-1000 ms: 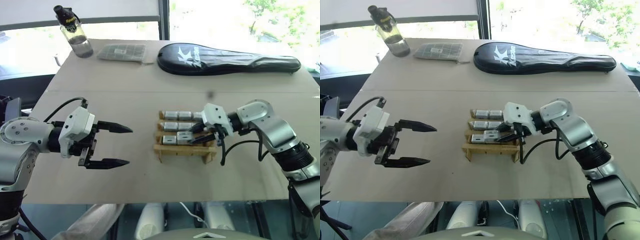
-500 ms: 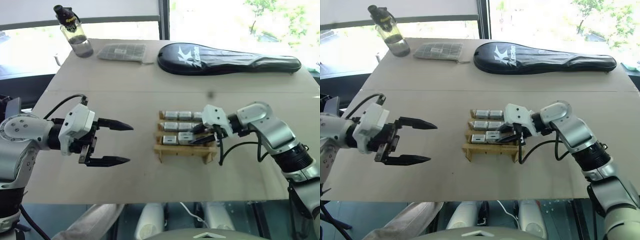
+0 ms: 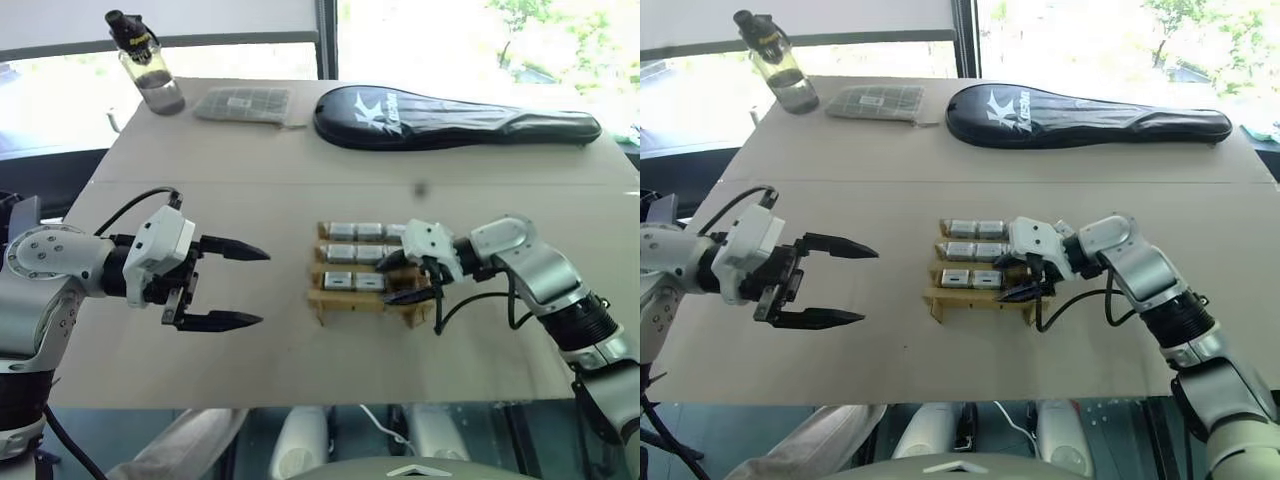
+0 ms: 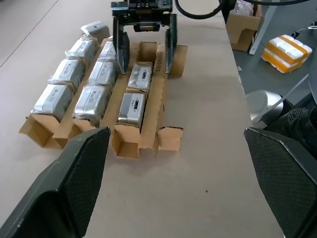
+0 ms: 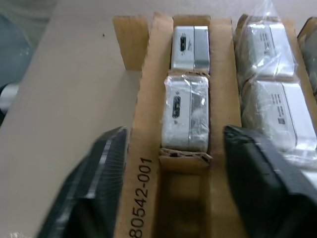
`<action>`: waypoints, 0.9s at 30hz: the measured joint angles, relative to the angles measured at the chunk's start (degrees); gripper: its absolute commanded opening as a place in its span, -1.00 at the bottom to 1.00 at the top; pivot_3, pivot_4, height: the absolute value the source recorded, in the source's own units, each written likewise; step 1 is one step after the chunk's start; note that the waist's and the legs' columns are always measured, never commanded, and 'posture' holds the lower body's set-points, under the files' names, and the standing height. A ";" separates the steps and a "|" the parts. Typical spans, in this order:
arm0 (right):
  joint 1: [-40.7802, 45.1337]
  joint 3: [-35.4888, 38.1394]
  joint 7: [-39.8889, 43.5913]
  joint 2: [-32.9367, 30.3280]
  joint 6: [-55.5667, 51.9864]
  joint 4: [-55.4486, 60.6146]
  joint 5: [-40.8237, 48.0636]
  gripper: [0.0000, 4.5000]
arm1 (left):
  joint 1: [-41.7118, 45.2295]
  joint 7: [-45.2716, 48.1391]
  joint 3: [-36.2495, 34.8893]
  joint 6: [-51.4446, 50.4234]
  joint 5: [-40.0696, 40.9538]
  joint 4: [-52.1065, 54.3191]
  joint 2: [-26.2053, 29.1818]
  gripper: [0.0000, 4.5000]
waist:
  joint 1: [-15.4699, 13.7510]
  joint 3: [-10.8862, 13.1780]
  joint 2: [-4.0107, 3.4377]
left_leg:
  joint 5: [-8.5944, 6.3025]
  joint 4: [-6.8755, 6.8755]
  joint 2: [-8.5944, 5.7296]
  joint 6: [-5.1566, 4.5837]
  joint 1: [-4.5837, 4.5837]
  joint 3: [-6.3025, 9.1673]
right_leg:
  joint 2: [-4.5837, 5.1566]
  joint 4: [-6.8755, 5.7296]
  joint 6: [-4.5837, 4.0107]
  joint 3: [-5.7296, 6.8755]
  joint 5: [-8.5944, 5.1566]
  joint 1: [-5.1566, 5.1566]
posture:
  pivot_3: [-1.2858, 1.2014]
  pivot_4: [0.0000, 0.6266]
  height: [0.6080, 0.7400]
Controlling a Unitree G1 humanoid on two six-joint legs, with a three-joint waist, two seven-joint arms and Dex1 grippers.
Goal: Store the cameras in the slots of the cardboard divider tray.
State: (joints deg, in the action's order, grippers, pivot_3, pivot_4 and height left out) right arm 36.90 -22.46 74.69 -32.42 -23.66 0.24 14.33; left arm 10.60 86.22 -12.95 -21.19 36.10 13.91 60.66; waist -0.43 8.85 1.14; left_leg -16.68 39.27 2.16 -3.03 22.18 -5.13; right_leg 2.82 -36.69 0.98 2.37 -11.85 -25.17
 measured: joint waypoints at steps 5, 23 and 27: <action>0.70 7.51 -3.39 0.11 -10.10 3.92 7.30 0.90 | 0.07 0.02 0.03 0.01 0.01 0.02 -0.01 1.00 | 0.27 0.01 -0.01 | 0.01 0.00 0.02 0.02 -0.04 0.01 | -0.01 -0.07 -0.01 -0.01 0.01 0.00 | 0.03 -0.52 1.00; -10.08 18.49 -24.06 -5.90 -14.43 3.10 1.60 0.90 | 1.89 0.47 1.92 0.37 0.03 -1.11 -0.40 1.00 | 0.01 0.00 0.00 | 0.00 -0.05 -0.01 0.01 0.05 -0.05 | 0.00 0.02 0.01 -0.07 0.00 -0.06 | 0.03 -0.52 1.00; -10.64 18.35 -25.92 -5.51 -14.76 2.90 0.86 0.90 | 2.60 0.91 2.17 0.69 -0.08 -1.58 -0.40 1.00 | 0.12 0.00 0.00 | 0.00 -0.05 -0.01 0.01 0.04 -0.04 | -0.01 0.03 0.01 -0.08 0.00 -0.06 | 0.03 -0.52 1.00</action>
State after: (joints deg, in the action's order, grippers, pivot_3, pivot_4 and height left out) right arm 26.26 -4.10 48.76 -37.93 -38.42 3.14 15.19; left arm 13.19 87.13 -10.78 -20.51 36.02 12.33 60.26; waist -0.32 8.85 1.14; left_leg -16.68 39.22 2.15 -3.02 22.22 -5.17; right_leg 2.81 -36.67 0.99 2.30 -11.86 -25.22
